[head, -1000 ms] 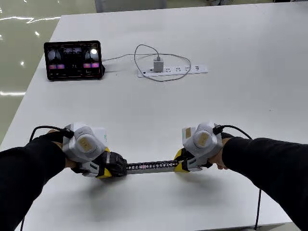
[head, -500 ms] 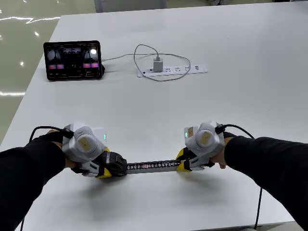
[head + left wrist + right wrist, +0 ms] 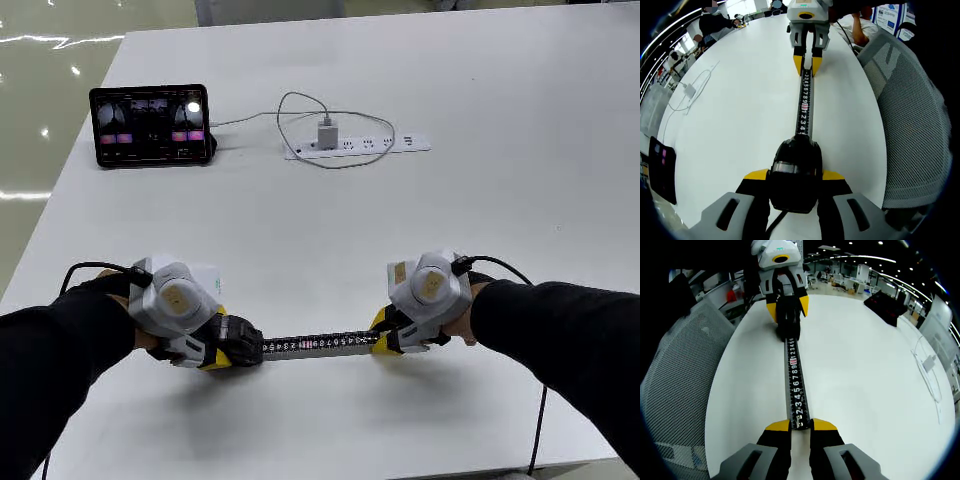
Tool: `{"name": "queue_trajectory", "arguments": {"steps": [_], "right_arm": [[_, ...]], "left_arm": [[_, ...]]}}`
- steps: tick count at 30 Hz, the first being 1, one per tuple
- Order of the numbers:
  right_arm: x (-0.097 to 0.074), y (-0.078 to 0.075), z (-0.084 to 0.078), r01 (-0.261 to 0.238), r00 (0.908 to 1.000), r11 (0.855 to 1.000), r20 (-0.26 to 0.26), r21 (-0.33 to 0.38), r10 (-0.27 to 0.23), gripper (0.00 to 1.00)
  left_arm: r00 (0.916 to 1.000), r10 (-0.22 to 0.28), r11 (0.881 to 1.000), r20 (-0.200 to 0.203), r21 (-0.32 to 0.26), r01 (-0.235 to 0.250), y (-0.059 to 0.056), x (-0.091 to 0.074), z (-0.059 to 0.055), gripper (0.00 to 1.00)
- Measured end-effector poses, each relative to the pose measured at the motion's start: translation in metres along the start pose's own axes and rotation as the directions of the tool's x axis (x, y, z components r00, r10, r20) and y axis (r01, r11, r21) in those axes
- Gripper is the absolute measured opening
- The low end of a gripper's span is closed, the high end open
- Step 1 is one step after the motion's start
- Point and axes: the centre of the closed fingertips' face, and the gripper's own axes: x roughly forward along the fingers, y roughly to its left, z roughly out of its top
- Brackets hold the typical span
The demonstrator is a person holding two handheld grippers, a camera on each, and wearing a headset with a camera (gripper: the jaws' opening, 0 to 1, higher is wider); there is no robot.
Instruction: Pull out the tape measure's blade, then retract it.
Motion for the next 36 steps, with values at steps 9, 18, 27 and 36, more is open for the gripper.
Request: {"name": "queue_trajectory", "arguments": {"steps": [9, 18, 27, 36], "right_arm": [[-0.003, -0.001, -0.004, 0.001, 1.0, 1.0, -0.003, 0.009, -0.001, 0.09], [-0.005, -0.002, -0.008, 0.003, 0.9999, 1.0, -0.013, 0.001, -0.003, 0.09], [-0.007, -0.002, -0.011, 0.004, 0.9998, 1.0, -0.018, -0.002, -0.004, 0.09], [-0.009, -0.003, -0.015, 0.006, 0.9997, 1.0, -0.021, -0.002, -0.006, 0.09]], "left_arm": [[1.0, 0.002, 1.0, 0.001, 0.0, -0.002, 0.0, 0.0, 0.001, 0.31], [1.0, 0.005, 1.0, 0.003, -0.001, -0.005, -0.001, 0.0, 0.001, 0.31], [1.0, 0.005, 1.0, 0.004, -0.002, -0.005, 0.0, 0.0, 0.001, 0.31], [1.0, 0.005, 1.0, 0.004, -0.002, -0.005, 0.0, 0.0, 0.001, 0.31]]}}
